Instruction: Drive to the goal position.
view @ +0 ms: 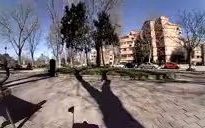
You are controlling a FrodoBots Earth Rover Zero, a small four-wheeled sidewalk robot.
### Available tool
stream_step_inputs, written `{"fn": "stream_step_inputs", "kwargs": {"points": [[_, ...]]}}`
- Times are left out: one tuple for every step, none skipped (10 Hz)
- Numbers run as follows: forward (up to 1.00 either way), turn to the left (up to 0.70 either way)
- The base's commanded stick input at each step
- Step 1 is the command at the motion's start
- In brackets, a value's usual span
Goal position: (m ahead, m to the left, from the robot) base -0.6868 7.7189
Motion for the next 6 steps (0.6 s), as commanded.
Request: {"fn": "stream_step_inputs", "kwargs": {"points": [[0.98,0.0],[0.98,0.08],[0.98,0.17],[0.99,0.4],[1.0,0.4],[1.0,0.4]]}}
